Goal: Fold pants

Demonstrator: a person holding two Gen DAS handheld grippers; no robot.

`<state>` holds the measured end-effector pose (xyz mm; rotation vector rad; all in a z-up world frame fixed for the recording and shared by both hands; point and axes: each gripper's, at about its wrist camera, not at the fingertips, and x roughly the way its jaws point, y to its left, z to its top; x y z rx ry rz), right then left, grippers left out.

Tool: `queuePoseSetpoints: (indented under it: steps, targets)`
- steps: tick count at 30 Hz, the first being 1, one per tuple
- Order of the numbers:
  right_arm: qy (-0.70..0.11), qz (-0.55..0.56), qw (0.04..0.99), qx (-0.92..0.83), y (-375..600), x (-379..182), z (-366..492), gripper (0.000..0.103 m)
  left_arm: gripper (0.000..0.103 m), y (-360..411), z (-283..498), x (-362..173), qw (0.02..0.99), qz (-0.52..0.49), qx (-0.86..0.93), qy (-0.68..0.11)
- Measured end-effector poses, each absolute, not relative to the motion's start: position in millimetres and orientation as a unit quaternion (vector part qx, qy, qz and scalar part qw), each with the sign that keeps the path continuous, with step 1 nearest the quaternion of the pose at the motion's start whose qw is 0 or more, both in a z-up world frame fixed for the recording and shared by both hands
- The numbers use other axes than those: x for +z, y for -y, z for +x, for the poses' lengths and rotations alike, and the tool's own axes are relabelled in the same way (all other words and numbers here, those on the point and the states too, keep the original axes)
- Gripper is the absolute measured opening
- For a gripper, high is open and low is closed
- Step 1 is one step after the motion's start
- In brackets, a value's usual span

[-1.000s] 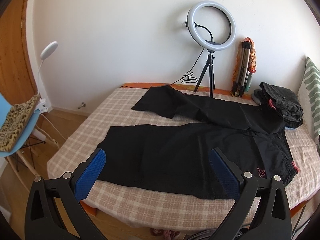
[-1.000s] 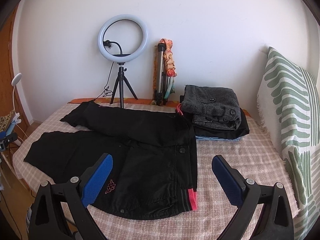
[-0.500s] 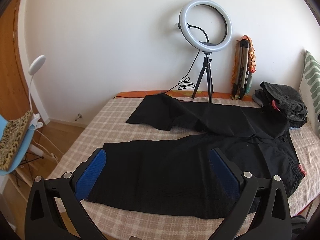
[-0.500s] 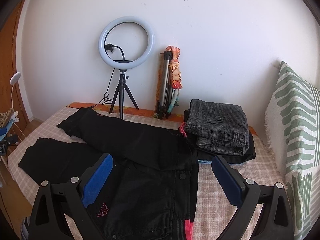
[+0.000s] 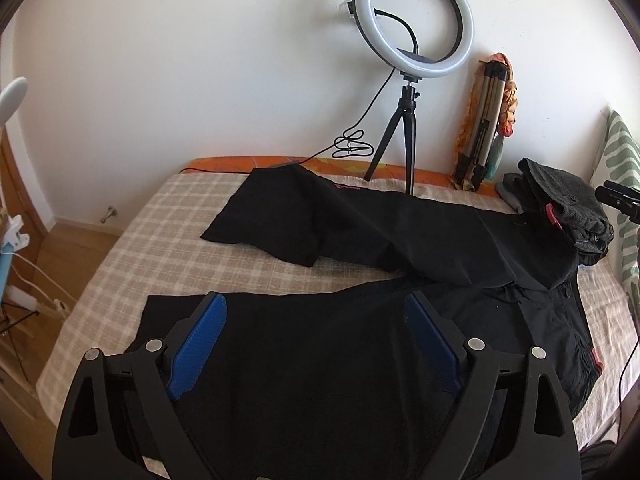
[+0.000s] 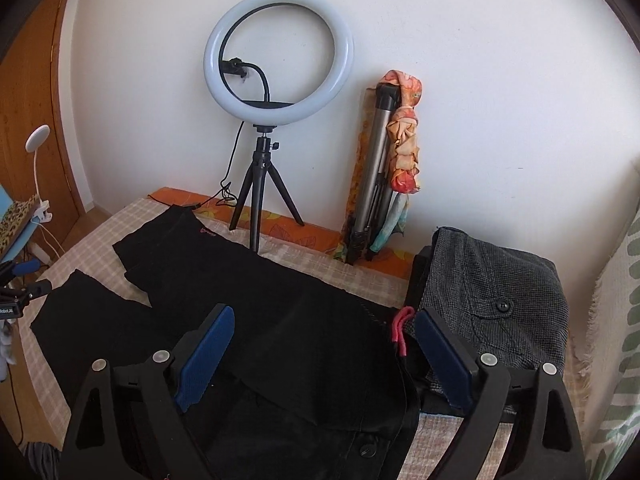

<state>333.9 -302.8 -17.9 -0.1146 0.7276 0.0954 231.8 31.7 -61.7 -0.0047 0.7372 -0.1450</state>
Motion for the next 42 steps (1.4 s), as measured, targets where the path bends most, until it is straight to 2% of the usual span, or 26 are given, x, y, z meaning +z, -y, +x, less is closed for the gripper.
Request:
queuePoseSetpoints:
  steps: [4, 5, 7, 10, 18, 20, 26, 34, 36, 37, 39, 40, 42]
  targets:
    - [-0.395, -0.058, 0.91, 0.112, 295.2, -36.9, 384.3, 0.086, 0.087, -22.9, 260.3, -65.1, 0.923, 0.019, -0.086, -0.375]
    - [-0.402, -0.058, 0.905, 0.127, 293.0, -41.8, 396.3, 0.081, 0.086, -20.9, 267.0, -64.7, 0.922, 0.025, -0.088, -0.376]
    - [-0.417, -0.054, 0.895, 0.15, 290.2, -52.7, 420.5, 0.076, 0.085, -18.0, 280.6, -63.6, 0.92, 0.034, -0.094, -0.38]
    - [-0.435, -0.057, 0.882, 0.169, 284.1, -71.3, 454.3, 0.076, 0.083, -15.0, 303.0, -63.8, 0.916, 0.039, -0.103, -0.386]
    - [-0.498, -0.1, 0.84, 0.192, 265.2, -143.7, 536.6, 0.07, 0.067, -13.9, 369.9, -94.2, 0.898, 0.034, -0.118, -0.422]
    - [-0.512, -0.105, 0.83, 0.196, 264.1, -160.3, 550.0, 0.07, 0.06, -15.3, 384.3, -106.2, 0.893, 0.029, -0.119, -0.433]
    - [-0.536, -0.093, 0.813, 0.209, 272.3, -189.4, 571.9, 0.07, 0.051, -16.8, 412.2, -137.8, 0.881, 0.04, -0.112, -0.458]
    - [-0.545, -0.111, 0.801, 0.22, 267.8, -203.7, 574.7, 0.071, 0.048, -15.8, 421.8, -164.7, 0.87, 0.055, -0.105, -0.48]
    - [-0.543, -0.115, 0.803, 0.218, 267.5, -204.4, 573.6, 0.067, 0.048, -17.3, 423.3, -166.3, 0.87, 0.05, -0.102, -0.479]
    - [-0.541, -0.118, 0.804, 0.217, 265.8, -204.8, 571.9, 0.062, 0.048, -17.6, 423.9, -166.7, 0.871, 0.049, -0.101, -0.479]
    - [-0.539, -0.117, 0.804, 0.221, 265.7, -203.7, 569.6, 0.046, 0.049, -15.7, 424.9, -167.6, 0.872, 0.053, -0.098, -0.477]
    - [-0.539, -0.112, 0.804, 0.225, 266.6, -203.1, 568.8, 0.035, 0.049, -13.9, 425.2, -167.9, 0.872, 0.058, -0.097, -0.476]
    - [-0.538, -0.115, 0.803, 0.228, 265.1, -202.2, 566.3, 0.022, 0.049, -11.5, 425.4, -167.9, 0.873, 0.062, -0.094, -0.475]
